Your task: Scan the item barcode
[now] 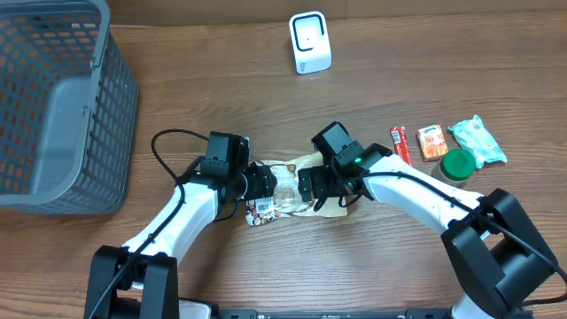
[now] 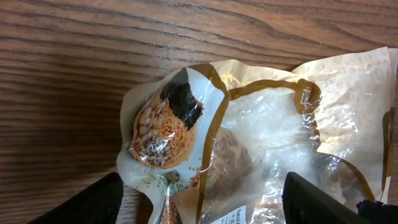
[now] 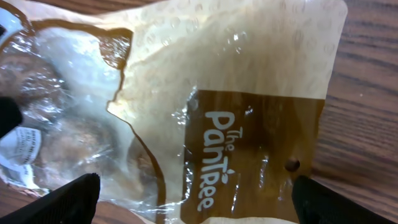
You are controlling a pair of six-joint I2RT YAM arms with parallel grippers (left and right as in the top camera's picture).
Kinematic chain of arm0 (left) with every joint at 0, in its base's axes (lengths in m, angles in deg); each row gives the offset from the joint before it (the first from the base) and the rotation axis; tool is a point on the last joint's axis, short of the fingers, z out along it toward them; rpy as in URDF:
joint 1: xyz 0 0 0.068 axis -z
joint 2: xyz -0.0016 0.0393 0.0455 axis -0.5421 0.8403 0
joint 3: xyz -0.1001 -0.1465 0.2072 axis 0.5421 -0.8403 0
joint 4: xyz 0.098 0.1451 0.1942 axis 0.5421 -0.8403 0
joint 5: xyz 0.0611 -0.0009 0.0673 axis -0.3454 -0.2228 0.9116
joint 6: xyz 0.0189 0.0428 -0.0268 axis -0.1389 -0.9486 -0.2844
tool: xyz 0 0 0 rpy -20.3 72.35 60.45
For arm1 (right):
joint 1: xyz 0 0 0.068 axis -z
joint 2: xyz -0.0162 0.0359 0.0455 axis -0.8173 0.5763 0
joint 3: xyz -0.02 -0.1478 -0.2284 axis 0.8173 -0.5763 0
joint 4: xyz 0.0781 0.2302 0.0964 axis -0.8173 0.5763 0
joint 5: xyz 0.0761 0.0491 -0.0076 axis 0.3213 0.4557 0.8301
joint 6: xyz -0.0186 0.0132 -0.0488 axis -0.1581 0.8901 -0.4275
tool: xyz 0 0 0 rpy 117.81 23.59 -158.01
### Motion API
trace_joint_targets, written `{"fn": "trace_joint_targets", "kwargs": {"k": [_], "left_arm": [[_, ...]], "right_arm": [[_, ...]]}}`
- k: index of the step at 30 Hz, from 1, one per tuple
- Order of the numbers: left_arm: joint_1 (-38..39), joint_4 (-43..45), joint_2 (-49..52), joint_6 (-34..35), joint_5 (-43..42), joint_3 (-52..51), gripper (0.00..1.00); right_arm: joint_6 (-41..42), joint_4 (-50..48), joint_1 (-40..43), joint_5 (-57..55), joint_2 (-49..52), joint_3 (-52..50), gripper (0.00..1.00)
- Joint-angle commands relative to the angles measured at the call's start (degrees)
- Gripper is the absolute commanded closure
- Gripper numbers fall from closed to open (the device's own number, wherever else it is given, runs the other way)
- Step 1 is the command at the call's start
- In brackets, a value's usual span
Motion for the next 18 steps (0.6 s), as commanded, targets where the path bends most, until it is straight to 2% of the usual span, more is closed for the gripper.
{"fn": "trace_joint_targets", "kwargs": {"k": [1,5,18], "left_arm": [[0.4,0.1,-0.3,0.6,0.9,-0.8,0.27],[0.4,0.3,-0.3,0.6,3.4,-1.5,0.28],[0.4,3.0,0.7,1.0,2.4,-2.8,0.27]], "right_arm": [[-0.5,-0.7,0.2,-1.0,-1.2,-0.8,0.00],[-0.5,-0.8,0.2,-1.0,-1.2,-0.8,0.00],[-0.5,-0.9,0.2,-1.0,-1.1,-0.8,0.00]]}}
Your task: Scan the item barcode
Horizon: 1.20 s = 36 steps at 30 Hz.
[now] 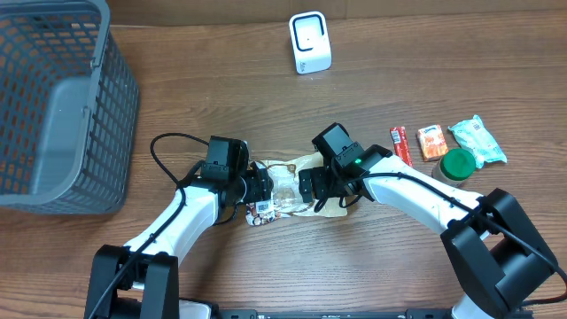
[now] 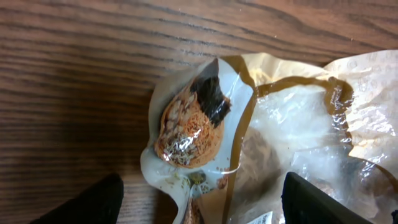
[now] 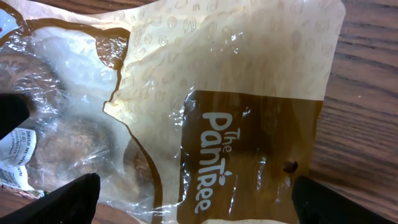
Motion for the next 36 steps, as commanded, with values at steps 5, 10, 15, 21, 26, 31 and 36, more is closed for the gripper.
{"fn": "trace_joint_targets", "kwargs": {"k": [5,10,15,21,26,31,36], "left_arm": [[0.4,1.5,2.6,0.8,-1.0,-0.5,0.27],[0.4,1.4,3.3,0.8,-1.0,-0.5,0.30],[0.4,2.0,3.4,0.8,-1.7,-0.5,0.33],[0.4,3.1,3.4,-0.2,-2.1,-0.5,0.45],[0.4,3.1,3.4,-0.2,-2.0,-0.5,0.52],[0.4,3.1,3.4,-0.2,-2.0,-0.5,0.52],[0.4,3.1,3.4,-0.2,-2.0,-0.5,0.50]], "right_arm": [[-0.2,-0.5,0.2,-0.6,-1.1,-0.4,0.00],[-0.2,-0.4,0.2,-1.3,-1.1,-0.7,0.00],[-0.2,-0.5,0.2,-1.7,-1.1,-0.7,0.00],[-0.1,-0.4,0.2,-3.0,-1.1,-0.7,0.00],[1.1,-0.4,0.2,-2.9,-0.6,-0.7,0.00],[3.2,-0.5,0.0,-1.9,1.3,-0.7,0.00],[7.0,-0.6,0.0,0.3,2.9,-0.7,0.00]]}}
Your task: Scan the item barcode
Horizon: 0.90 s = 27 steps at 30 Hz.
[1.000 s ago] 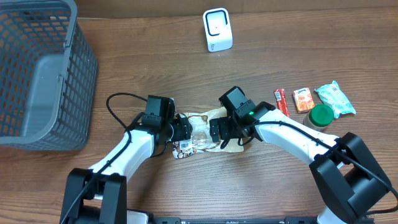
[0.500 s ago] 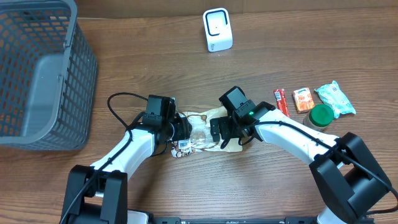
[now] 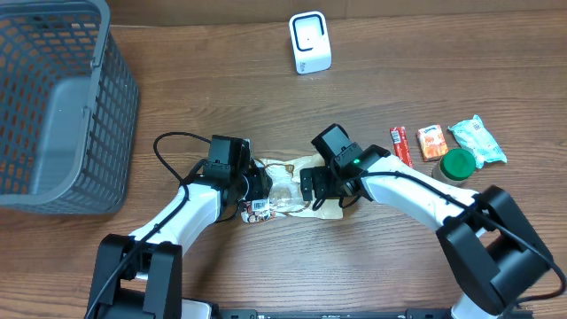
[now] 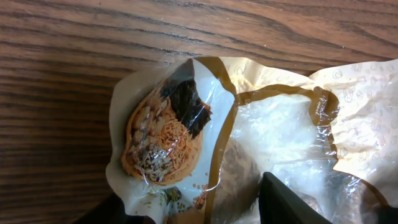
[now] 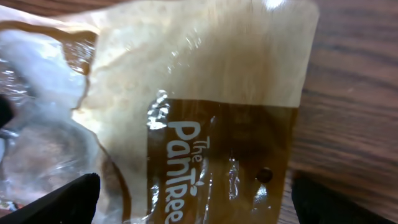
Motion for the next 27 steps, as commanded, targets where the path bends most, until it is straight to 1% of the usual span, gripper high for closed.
{"fn": "trace_joint_targets", "kwargs": {"k": [1,7,13,16,18,22,25,27], "left_arm": [[0.4,0.0,0.9,-0.1,0.0,-0.5,0.49],[0.4,-0.1,0.9,-0.3,-0.1,-0.5,0.47],[0.4,-0.1,0.9,-0.5,0.0,-0.5,0.48],[0.4,-0.1,0.9,-0.5,0.0,-0.5,0.48],[0.4,-0.1,0.9,-0.5,0.0,-0.5,0.48],[0.4,-0.1,0.9,-0.5,-0.1,-0.5,0.48],[0.4,-0.1,0.9,-0.5,0.0,-0.5,0.47],[0.4,-0.1,0.9,-0.5,0.0,-0.5,0.47]], "right_arm": [[4.3,-0.4,0.0,1.7,1.4,-0.6,0.00],[7.2,-1.0,-0.1,2.7,3.1,-0.6,0.00],[7.2,-5.1,0.0,11.3,7.3,-0.6,0.00],[7.1,-6.4,0.0,13.8,8.5,-0.6,0.00],[7.1,-6.6,0.0,13.8,8.5,-0.6,0.04],[7.1,-7.1,0.0,14.1,8.5,-0.6,0.21],[6.6,-8.3,0.0,16.5,8.5,-0.6,0.26],[6.5,-9.1,0.0,17.7,8.5,-0.6,0.27]]}}
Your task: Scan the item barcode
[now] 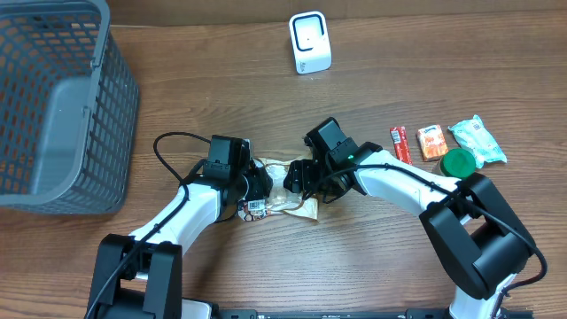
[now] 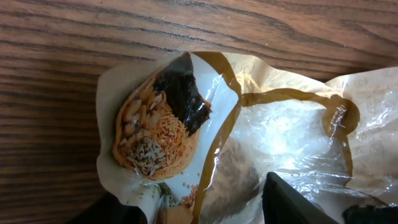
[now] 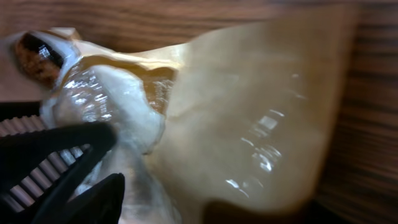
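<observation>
A clear-and-tan bread bag (image 1: 282, 197) lies crumpled on the wooden table between my two grippers, with a white barcode label (image 1: 255, 209) at its near left corner. The left gripper (image 1: 258, 187) is shut on the bag's left end; in the left wrist view the bag (image 2: 249, 130) fills the space between the fingers (image 2: 298, 202). My right gripper (image 1: 296, 179) grips the bag's right part, and the bag (image 3: 249, 118) bulges up blurred close to that camera. The white scanner (image 1: 310, 42) stands at the far edge.
A grey mesh basket (image 1: 53, 106) takes up the far left. At the right lie a red stick pack (image 1: 400, 144), an orange packet (image 1: 431, 142), a green lid (image 1: 458, 163) and a teal packet (image 1: 477, 140).
My right gripper has moved left and turned, closing on the bag, whose right end is pushed up and in. The bag now looks shorter from above. The left gripper holds its place.
Both grippers stood open over the flat bag, left at the end with the label, right over the printed brown end. The left fingers then drew in on the bag. Now the right gripper has shifted left, bunching the bag between the two.
</observation>
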You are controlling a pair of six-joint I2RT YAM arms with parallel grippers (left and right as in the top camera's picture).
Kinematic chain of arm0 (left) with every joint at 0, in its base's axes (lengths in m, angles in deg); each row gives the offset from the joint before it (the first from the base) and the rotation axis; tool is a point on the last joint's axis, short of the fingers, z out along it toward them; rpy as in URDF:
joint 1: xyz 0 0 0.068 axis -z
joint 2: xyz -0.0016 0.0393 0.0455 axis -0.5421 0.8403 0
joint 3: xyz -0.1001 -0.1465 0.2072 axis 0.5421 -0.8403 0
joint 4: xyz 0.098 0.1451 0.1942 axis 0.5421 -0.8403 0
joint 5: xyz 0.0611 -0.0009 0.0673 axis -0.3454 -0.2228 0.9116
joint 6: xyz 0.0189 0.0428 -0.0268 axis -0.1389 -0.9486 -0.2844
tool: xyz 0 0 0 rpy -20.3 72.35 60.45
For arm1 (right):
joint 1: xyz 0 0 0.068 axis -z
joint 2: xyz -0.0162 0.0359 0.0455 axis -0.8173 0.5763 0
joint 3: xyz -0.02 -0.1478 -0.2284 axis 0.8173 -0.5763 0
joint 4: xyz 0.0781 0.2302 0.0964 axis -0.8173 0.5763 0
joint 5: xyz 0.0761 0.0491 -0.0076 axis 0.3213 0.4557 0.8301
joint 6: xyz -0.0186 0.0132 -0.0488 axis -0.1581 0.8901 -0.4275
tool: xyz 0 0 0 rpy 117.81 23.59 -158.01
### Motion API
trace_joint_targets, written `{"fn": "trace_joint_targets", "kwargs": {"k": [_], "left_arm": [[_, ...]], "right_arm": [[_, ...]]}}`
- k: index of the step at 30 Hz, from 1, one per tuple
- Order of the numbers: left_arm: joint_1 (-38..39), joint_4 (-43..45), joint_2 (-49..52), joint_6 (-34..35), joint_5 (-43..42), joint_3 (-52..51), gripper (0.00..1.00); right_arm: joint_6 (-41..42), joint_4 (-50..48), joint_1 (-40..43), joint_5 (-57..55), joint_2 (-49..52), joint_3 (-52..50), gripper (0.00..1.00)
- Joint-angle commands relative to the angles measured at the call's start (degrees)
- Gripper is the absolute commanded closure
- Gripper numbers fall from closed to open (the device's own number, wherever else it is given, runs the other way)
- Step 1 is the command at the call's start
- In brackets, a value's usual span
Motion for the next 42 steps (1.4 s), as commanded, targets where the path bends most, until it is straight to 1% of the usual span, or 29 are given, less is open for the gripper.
{"fn": "trace_joint_targets", "kwargs": {"k": [1,3,5,6,11,16,17,28,30,32,35,38,40,42], "left_arm": [[0.4,0.0,0.8,-0.3,0.0,-0.5,0.47],[0.4,0.0,0.8,-0.3,0.0,-0.5,0.46],[0.4,0.0,0.8,-0.5,-0.1,-0.5,0.46],[0.4,0.0,0.8,-0.5,-0.1,-0.5,0.46],[0.4,0.0,0.8,-0.5,-0.1,-0.5,0.45],[0.4,0.0,0.8,-0.8,-0.1,-0.5,0.44],[0.4,0.0,0.8,-0.8,-0.1,-0.5,0.44],[0.4,0.0,0.8,-0.8,-0.1,-0.5,0.39],[0.4,0.0,0.8,-0.8,0.0,-0.5,0.37],[0.4,0.1,0.8,-0.8,0.0,-0.5,0.31],[0.4,0.1,0.8,-1.3,0.0,-0.5,0.29],[0.4,0.0,0.8,-1.4,0.1,-0.3,0.23],[0.3,-0.4,0.8,-1.6,0.1,0.7,0.17],[-0.2,-1.7,0.6,-1.6,0.1,2.9,0.15]], "right_arm": [[-0.2,0.0,-0.5,3.2,3.7,-2.6,0.30],[-0.2,-0.3,-0.5,3.5,3.7,-2.6,0.36],[-0.2,-0.3,-0.5,3.7,3.7,-2.6,0.46],[-0.2,-0.3,-0.5,3.7,3.7,-2.6,0.49],[-2.8,-0.3,-0.5,4.1,3.7,-2.5,0.55],[-3.0,-0.3,-0.4,4.1,3.7,-2.5,0.74],[-3.0,-0.4,-0.4,4.0,3.7,-2.5,0.76],[-3.2,-0.5,-0.3,4.0,3.7,-2.5,0.78],[-3.2,-0.5,-0.3,4.0,3.6,-2.5,0.81],[-3.2,-0.3,-0.3,4.1,3.7,-2.5,0.84],[-3.2,0.2,-0.3,4.0,3.7,-2.5,0.86],[-3.2,0.6,-0.3,4.0,3.7,-2.5,0.96],[-3.3,0.5,-0.3,4.0,3.7,-2.5,0.96],[-3.3,0.5,-0.3,3.8,3.6,-2.5,0.96]]}}
